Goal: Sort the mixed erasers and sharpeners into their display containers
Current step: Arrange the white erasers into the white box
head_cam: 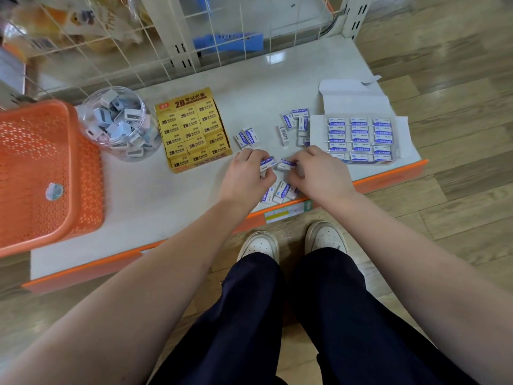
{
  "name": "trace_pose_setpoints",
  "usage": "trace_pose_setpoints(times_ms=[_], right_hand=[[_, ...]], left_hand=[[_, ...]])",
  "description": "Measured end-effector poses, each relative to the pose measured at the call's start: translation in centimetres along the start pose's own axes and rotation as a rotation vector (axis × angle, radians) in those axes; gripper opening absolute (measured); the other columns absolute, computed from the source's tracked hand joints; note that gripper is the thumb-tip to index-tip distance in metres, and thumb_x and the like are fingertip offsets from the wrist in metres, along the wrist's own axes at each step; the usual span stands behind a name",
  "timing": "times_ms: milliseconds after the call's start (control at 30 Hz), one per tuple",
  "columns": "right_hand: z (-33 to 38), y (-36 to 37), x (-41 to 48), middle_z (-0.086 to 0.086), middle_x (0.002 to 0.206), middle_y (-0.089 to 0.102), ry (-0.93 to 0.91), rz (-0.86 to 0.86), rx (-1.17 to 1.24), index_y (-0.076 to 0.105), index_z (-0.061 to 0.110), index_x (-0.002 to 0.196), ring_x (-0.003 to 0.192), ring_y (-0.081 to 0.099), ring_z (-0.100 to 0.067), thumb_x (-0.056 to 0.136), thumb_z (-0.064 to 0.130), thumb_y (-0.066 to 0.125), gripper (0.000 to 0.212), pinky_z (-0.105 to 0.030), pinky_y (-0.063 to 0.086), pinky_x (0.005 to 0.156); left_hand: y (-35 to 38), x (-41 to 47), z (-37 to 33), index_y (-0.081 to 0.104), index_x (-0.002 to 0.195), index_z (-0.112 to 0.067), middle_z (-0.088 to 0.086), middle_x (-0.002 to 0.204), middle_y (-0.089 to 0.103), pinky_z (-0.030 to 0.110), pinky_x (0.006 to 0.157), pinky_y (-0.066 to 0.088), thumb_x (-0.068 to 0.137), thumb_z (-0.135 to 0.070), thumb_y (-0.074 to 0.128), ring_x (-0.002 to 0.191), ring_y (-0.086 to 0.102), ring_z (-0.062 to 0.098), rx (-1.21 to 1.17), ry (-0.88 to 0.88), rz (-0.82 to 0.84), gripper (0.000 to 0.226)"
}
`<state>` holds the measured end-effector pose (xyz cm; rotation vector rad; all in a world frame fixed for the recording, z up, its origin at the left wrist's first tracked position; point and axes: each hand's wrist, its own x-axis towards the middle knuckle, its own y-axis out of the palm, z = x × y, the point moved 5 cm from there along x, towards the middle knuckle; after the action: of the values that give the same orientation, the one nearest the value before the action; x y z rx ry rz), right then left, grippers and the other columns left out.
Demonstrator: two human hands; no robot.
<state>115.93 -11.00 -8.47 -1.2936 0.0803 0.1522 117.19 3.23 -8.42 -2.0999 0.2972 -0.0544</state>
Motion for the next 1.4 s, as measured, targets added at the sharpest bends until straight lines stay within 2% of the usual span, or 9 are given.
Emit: trace_pose_setpoints(times_ms=[167, 300, 433, 633, 767, 900, 1067, 1267, 1400], right_hand=[[-1.5, -0.1, -0.7, 0.004, 0.081, 0.059, 0.206, -0.102, 0.763, 0.062, 0.018, 0.102, 0.068, 0.055, -0.005, 0.081, 0.014, 0.064, 0.022, -0.008, 0.041, 0.06], [-2.2, -0.5, -0.6, 0.013, 0.07, 0.049, 0.264, -0.141, 0.993, 0.064, 0.02, 0.099, 0.058, 0.046, 0.003, 0.081, 0.004, 0.063, 0.024, -0.01, 0.041, 0.063], [-4.8, -2.6, -1.4, 0.012, 0.073, 0.053, 0.257, -0.195, 0.983, 0.065, 0.027, 0.094, 0.061, 0.047, 0.002, 0.078, -0.001, 0.059, 0.033, -0.012, 0.041, 0.066], [-12.4, -5.7, -2.1, 0.01, 0.074, 0.056, 0.362, -0.265, 0.768, 0.067, 0.028, 0.108, 0.058, 0.051, 0.002, 0.076, 0.009, 0.06, 0.038, -0.017, 0.042, 0.067], [-15.8, -6.8, -1.1, 0.0, 0.094, 0.058, 0.386, -0.335, 0.536, 0.062, 0.019, 0.121, 0.078, 0.058, -0.011, 0.078, 0.013, 0.06, 0.043, -0.019, 0.044, 0.084], [-16.5, -6.6, 0.5, -0.006, 0.087, 0.06, 0.305, -0.402, 0.486, 0.066, 0.012, 0.114, 0.091, 0.063, -0.024, 0.079, 0.013, 0.061, 0.035, -0.033, 0.045, 0.095], [-16.9, -4.7, 1.6, -0.003, 0.105, 0.063, 0.199, -0.346, 0.425, 0.068, 0.014, 0.111, 0.088, 0.058, -0.013, 0.084, 0.018, 0.066, 0.028, -0.014, 0.036, 0.079], [-16.4, -4.5, 1.5, -0.011, 0.123, 0.06, -0.018, -0.204, 0.213, 0.063, 0.008, 0.119, 0.112, 0.056, -0.025, 0.084, 0.004, 0.059, 0.035, -0.014, 0.031, 0.091], [-15.9, -4.5, 1.3, -0.018, 0.125, 0.055, -0.111, -0.123, 0.118, 0.06, 0.004, 0.122, 0.113, 0.053, -0.033, 0.085, -0.004, 0.048, 0.041, -0.03, 0.036, 0.095]], left_hand=[[-0.3, 0.0, -0.7, 0.056, 0.124, -0.012, 0.001, 0.12, 0.056, 0.018, 0.088, 0.033, 0.091, -0.023, 0.055, 0.111, 0.049, 0.015, -0.112, -0.047, -0.049, 0.035], [-0.8, 0.7, -1.6, 0.058, 0.122, -0.013, 0.0, 0.118, 0.056, 0.015, 0.082, 0.033, 0.091, -0.024, 0.056, 0.106, 0.053, 0.014, -0.164, -0.057, -0.092, 0.033], [-0.6, 2.5, -3.8, 0.059, 0.12, -0.012, 0.001, 0.114, 0.058, 0.009, 0.079, 0.029, 0.089, -0.022, 0.057, 0.102, 0.054, 0.014, -0.148, 0.01, -0.102, 0.032], [1.4, 5.3, -8.8, 0.063, 0.115, -0.015, 0.003, 0.111, 0.063, 0.023, 0.089, 0.036, 0.087, -0.023, 0.058, 0.107, 0.052, 0.019, -0.051, 0.168, -0.006, 0.03], [3.9, 7.3, -11.3, 0.061, 0.122, -0.021, 0.002, 0.117, 0.064, 0.036, 0.097, 0.039, 0.09, -0.03, 0.055, 0.117, 0.046, 0.024, 0.12, 0.283, 0.078, 0.034], [6.3, 9.0, -12.4, 0.061, 0.123, -0.022, 0.003, 0.116, 0.065, 0.041, 0.098, 0.038, 0.091, -0.029, 0.053, 0.114, 0.047, 0.027, 0.175, 0.344, 0.113, 0.034], [7.5, 9.7, -11.4, 0.067, 0.112, -0.025, -0.001, 0.103, 0.068, 0.039, 0.098, 0.035, 0.086, -0.032, 0.059, 0.103, 0.054, 0.022, 0.053, 0.34, -0.008, 0.028], [7.5, 9.5, -11.3, 0.071, 0.105, -0.024, -0.008, 0.084, 0.059, 0.043, 0.096, 0.039, 0.079, -0.034, 0.061, 0.096, 0.055, 0.021, -0.019, 0.324, -0.039, 0.03], [7.7, 9.7, -11.4, 0.071, 0.104, -0.026, -0.013, 0.082, 0.052, 0.042, 0.096, 0.04, 0.076, -0.039, 0.056, 0.094, 0.054, 0.019, -0.011, 0.33, -0.013, 0.034]])
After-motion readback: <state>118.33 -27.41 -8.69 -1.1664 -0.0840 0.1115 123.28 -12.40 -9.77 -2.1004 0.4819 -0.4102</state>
